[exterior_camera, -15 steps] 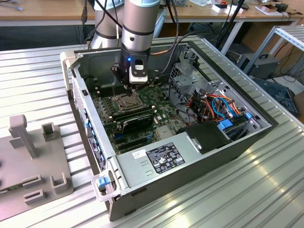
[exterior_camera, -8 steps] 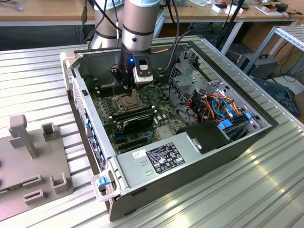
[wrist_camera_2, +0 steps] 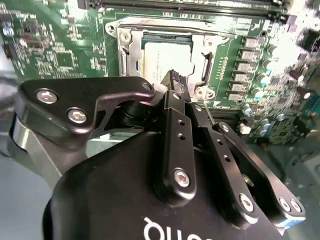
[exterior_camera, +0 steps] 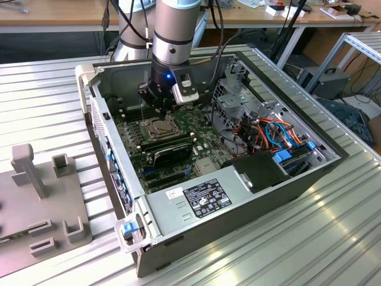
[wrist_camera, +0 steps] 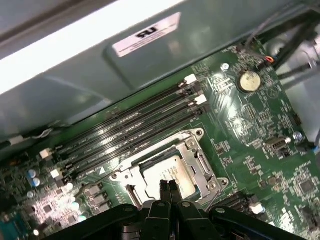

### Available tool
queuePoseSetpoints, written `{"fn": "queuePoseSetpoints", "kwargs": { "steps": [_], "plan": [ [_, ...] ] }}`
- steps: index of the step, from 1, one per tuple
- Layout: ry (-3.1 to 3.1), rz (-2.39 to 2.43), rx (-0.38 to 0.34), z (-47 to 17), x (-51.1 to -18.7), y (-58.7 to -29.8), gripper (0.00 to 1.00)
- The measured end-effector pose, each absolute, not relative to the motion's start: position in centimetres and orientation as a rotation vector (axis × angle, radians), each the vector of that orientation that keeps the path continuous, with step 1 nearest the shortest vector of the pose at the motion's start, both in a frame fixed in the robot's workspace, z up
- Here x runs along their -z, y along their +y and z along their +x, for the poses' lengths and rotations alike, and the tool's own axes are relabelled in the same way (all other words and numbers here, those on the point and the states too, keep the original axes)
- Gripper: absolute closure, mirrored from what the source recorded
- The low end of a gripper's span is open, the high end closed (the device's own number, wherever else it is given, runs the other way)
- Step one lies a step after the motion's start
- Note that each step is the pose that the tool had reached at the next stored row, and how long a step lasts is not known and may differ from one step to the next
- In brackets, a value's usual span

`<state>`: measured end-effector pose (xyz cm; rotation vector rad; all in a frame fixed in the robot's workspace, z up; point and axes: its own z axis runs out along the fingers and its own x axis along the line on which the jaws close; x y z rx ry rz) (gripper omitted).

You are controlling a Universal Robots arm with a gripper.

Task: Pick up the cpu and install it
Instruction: 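Close the cpu cover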

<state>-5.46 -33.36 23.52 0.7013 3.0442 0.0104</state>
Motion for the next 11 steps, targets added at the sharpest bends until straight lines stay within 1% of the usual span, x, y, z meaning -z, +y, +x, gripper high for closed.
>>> {"fn": "queuePoseSetpoints", "kwargs": {
  "steps": [11],
  "plan": [
    [3.102, 0.379, -0.02, -5.47, -23.52, -33.36, 0.89]
  ]
}}
